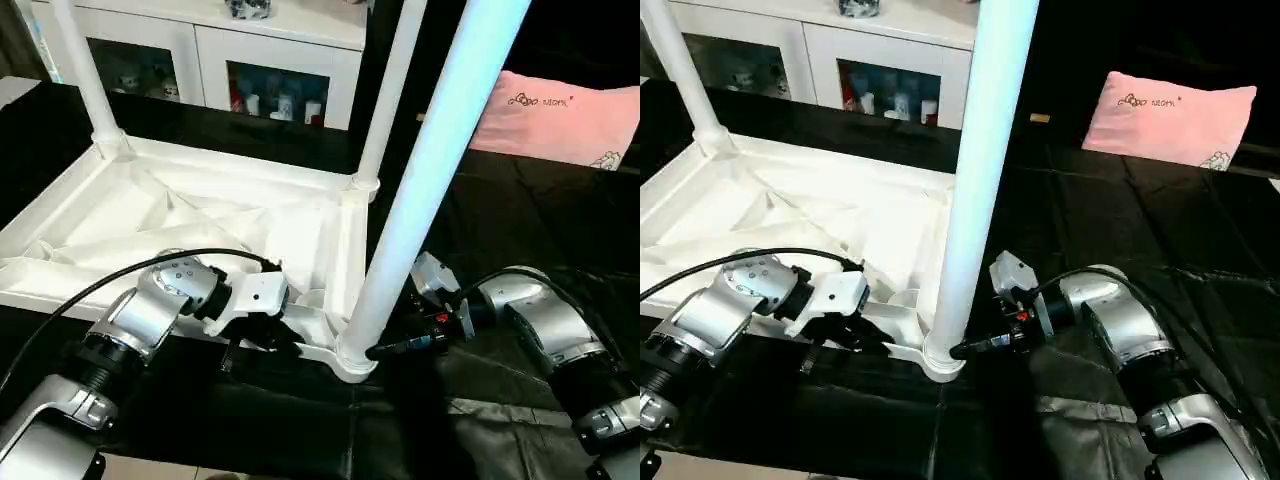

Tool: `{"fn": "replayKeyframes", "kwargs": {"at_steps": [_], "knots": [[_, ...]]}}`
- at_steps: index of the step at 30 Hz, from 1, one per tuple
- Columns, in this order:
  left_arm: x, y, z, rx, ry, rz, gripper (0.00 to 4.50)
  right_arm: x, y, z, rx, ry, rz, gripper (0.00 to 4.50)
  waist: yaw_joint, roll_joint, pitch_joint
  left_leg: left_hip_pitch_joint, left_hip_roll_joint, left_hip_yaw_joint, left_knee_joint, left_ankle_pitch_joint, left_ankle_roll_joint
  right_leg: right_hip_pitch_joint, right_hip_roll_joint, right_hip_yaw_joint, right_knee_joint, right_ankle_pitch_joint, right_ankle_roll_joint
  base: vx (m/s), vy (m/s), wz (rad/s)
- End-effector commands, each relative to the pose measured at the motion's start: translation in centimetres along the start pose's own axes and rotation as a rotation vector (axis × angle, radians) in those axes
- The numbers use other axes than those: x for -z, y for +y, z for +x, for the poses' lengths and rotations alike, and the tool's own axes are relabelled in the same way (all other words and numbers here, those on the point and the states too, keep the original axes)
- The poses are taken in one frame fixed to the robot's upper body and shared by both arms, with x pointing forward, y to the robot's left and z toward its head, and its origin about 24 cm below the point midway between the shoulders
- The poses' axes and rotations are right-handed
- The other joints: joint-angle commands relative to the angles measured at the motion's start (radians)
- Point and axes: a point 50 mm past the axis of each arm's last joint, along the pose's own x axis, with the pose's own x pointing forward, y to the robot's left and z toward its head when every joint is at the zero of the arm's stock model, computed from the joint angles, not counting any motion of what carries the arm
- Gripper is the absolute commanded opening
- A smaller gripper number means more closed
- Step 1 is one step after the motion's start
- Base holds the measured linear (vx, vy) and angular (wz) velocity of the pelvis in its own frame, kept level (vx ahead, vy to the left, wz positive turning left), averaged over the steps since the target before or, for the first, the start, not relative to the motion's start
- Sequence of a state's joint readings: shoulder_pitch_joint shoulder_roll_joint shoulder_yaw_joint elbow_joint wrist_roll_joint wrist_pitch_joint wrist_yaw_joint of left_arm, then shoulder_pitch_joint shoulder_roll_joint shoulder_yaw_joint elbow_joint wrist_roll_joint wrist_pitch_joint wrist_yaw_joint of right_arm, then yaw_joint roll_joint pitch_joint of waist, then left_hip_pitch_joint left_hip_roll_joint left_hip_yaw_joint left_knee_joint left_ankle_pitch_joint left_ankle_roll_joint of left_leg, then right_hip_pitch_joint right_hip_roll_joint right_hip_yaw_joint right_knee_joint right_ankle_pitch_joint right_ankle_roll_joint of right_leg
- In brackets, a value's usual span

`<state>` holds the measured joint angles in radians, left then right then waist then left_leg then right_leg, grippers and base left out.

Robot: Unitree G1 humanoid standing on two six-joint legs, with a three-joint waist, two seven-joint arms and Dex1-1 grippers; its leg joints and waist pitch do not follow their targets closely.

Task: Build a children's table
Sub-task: Rotate leg to tighten

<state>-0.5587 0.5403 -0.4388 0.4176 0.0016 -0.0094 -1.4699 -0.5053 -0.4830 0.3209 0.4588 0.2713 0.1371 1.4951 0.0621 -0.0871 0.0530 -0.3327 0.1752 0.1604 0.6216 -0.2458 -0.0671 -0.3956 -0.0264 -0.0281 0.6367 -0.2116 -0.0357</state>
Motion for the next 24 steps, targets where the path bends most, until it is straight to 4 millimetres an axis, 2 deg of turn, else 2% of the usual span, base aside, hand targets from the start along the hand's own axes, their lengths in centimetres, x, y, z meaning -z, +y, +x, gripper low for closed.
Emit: {"fn": "replayKeyframes", "kwargs": {"at_steps": [1,9,10,13,14,15,16,17,18,19,20,21,22,23,24], "knots": [[0.3,-0.6,1.3,0.086,0.047,0.016,0.00,-0.4,-0.2,-0.1,-0.007,-0.020,-0.004,2.07,0.002,0.002,-0.056,-0.007,0.058,-0.010,-0.074,-0.006,0.058,0.057,-0.113,0.053,-0.070,-0.101,-0.242,0.000,0.000,0.00],[0.5,-0.5,1.5,0.058,0.038,0.001,0.00,0.1,0.4,0.5,-0.026,-0.055,0.021,1.79,0.002,0.007,-0.054,-0.007,0.060,-0.010,-0.075,-0.028,0.051,0.057,-0.113,0.052,-0.075,-0.123,-0.238,0.000,0.000,0.00],[0.7,-0.5,1.5,0.043,0.035,-0.016,0.00,0.3,0.7,0.6,-0.025,-0.070,0.032,1.72,0.003,0.011,-0.055,-0.005,0.060,-0.010,-0.075,-0.036,0.047,0.055,-0.113,0.051,-0.075,-0.133,-0.237,0.000,0.000,0.00],[0.9,-0.1,1.4,-0.034,0.015,-0.086,0.00,0.6,1.2,0.8,0.015,-0.126,0.072,1.57,0.001,0.014,-0.053,-0.005,0.060,-0.011,-0.078,-0.043,0.041,0.056,-0.113,0.050,-0.077,-0.124,-0.240,0.000,0.000,0.00],[0.9,0.1,1.5,-0.076,-0.009,-0.116,0.00,0.7,1.3,0.9,0.048,-0.154,0.083,1.45,0.004,0.020,-0.053,-0.004,0.060,-0.012,-0.078,-0.050,0.038,0.056,-0.114,0.050,-0.079,-0.135,-0.236,0.000,0.000,0.00],[0.9,0.2,1.5,-0.086,-0.015,-0.123,0.00,0.7,1.3,0.9,0.057,-0.161,0.086,1.34,0.002,0.016,-0.052,-0.004,0.061,-0.011,-0.079,-0.059,0.034,0.056,-0.113,0.051,-0.081,-0.145,-0.233,0.000,0.000,0.00],[0.8,0.3,1.5,-0.101,-0.025,-0.134,0.00,0.8,1.3,1.0,0.070,-0.171,0.089,1.28,0.000,0.015,-0.049,-0.002,0.060,-0.011,-0.080,-0.086,0.031,0.053,-0.113,0.049,-0.087,-0.197,-0.228,0.000,0.000,0.00],[0.6,0.5,1.6,-0.143,-0.064,-0.172,0.00,1.1,1.3,1.2,0.137,-0.189,0.099,1.24,0.001,0.023,-0.046,-0.001,0.058,-0.012,-0.082,-0.117,0.021,0.052,-0.116,0.050,-0.095,-0.272,-0.212,0.000,0.000,0.00],[0.2,1.0,1.7,-0.209,-0.105,-0.216,0.00,1.4,1.1,1.6,0.237,-0.212,0.106,1.17,-0.002,0.024,-0.043,0.002,0.057,-0.012,-0.083,-0.152,0.012,0.047,-0.114,0.047,-0.105,-0.343,-0.191,0.000,0.000,0.00],[0.2,1.0,1.7,-0.209,-0.105,-0.216,0.00,1.4,1.1,1.6,0.237,-0.212,0.106,1.06,-0.003,0.022,-0.042,0.000,0.057,-0.014,-0.086,-0.162,0.006,0.048,-0.114,0.047,-0.107,-0.375,-0.177,0.000,0.000,0.00],[-0.3,1.5,1.9,-0.269,-0.140,-0.257,0.00,1.8,0.7,2.1,0.367,-0.216,0.124,0.95,-0.010,0.022,-0.043,-0.005,0.056,-0.019,-0.090,-0.170,-0.002,0.051,-0.114,0.045,-0.107,-0.414,-0.156,0.000,0.000,0.00],[-0.4,1.6,1.9,-0.271,-0.141,-0.259,0.00,1.8,0.7,2.2,0.374,-0.217,0.124,0.88,-0.017,0.022,-0.045,-0.009,0.054,-0.023,-0.093,-0.166,-0.010,0.054,-0.114,0.040,-0.109,-0.433,-0.137,0.000,0.000,0.00],[-0.6,1.8,1.9,-0.292,-0.152,-0.274,0.00,1.8,0.6,2.5,0.418,-0.229,0.129,0.83,-0.017,0.022,-0.045,-0.009,0.054,-0.023,-0.093,-0.166,-0.010,0.054,-0.114,0.040,-0.109,-0.433,-0.137,0.000,0.000,0.00],[-1.1,2.1,2.1,-0.323,-0.171,-0.302,0.00,1.8,0.6,3.1,0.483,-0.245,0.161,0.75,-0.027,0.023,-0.048,-0.015,0.054,-0.025,-0.094,-0.148,-0.006,0.058,-0.115,0.040,-0.110,-0.415,-0.126,0.000,0.000,0.00],[-1.5,2.3,2.3,-0.347,-0.189,-0.323,0.00,1.8,0.5,3.6,0.525,-0.254,0.187,0.65,-0.028,0.021,-0.049,-0.010,0.053,-0.022,-0.090,-0.131,0.001,0.053,-0.115,0.042,-0.109,-0.388,-0.133,0.000,0.000,0.00]]}}
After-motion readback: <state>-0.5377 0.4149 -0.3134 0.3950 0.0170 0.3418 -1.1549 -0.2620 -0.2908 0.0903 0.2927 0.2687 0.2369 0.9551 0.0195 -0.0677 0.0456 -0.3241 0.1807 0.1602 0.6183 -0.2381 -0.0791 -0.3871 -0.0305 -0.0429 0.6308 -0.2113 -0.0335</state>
